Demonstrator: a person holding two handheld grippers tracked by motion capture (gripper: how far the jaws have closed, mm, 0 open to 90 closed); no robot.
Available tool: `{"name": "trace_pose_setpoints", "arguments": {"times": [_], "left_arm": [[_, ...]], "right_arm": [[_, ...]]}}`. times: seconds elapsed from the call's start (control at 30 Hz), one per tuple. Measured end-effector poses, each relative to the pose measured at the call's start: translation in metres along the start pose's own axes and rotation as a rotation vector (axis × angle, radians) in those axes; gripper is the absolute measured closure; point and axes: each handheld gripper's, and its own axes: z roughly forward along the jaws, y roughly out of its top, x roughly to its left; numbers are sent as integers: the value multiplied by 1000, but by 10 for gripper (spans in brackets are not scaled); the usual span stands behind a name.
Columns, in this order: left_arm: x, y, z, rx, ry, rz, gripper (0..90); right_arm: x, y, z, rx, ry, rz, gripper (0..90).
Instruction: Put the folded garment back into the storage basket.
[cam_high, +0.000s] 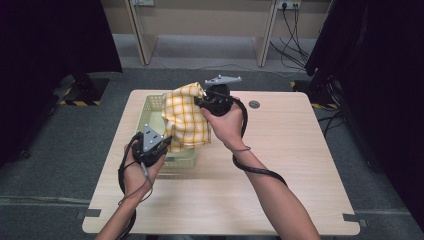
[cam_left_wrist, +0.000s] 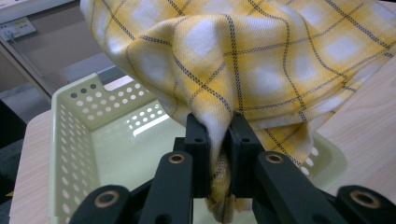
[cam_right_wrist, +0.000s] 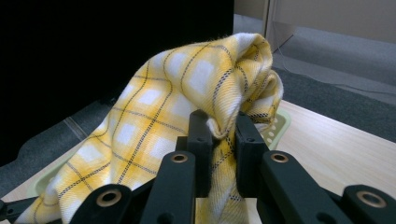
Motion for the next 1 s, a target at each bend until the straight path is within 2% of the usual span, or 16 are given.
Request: {"name": "trace_pose_setpoints", "arguments": {"times": [0.3, 0.37, 1.0], "left_arm": [[10, -6, 2, 13, 16, -23, 814], [14, -8, 2, 20, 26, -31, 815], [28, -18, 0, 41, 52, -52, 818]], "right_arm": [[8, 6, 7, 2, 13, -10, 809], [10, 6, 15, 11, 29, 4, 809], [23, 11, 35, 25, 59, 5, 809]]}}
